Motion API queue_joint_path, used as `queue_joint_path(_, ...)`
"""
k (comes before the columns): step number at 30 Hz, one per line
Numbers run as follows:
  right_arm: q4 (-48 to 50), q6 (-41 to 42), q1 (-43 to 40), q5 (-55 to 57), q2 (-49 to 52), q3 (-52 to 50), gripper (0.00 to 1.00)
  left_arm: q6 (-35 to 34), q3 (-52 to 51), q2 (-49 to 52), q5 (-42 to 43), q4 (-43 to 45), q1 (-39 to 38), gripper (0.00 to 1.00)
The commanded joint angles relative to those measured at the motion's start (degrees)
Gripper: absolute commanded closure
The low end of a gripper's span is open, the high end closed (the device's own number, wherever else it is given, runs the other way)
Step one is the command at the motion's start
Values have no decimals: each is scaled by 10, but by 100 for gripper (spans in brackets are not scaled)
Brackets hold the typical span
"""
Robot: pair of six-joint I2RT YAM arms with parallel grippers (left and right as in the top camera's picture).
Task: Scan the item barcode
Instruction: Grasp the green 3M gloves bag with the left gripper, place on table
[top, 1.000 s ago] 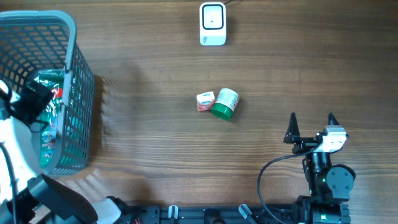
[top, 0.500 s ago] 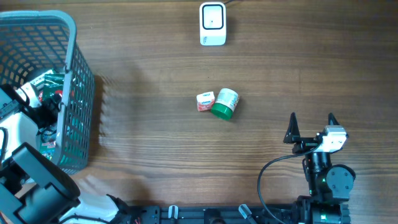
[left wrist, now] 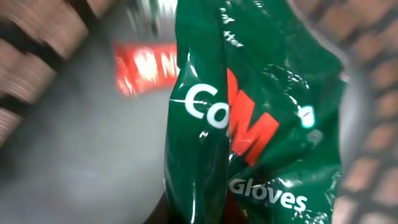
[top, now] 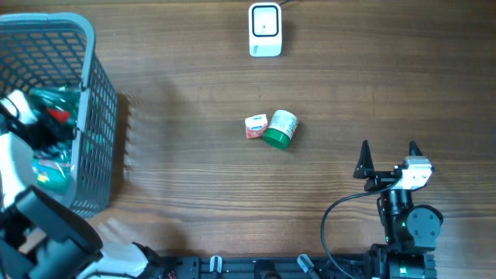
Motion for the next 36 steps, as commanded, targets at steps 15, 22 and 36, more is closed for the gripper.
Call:
queue_joint_path(15,1,-10,1,5,-5,0,0,-182,123,-367,357,116,-3,96)
queue_joint_path(22,1,-10,1,6,-5,0,0,-83,122,-334,695,44,-181,96)
queue_joint_path(36,1,-10,1,5,-5,0,0,-83,118,37,313,110,-593,96)
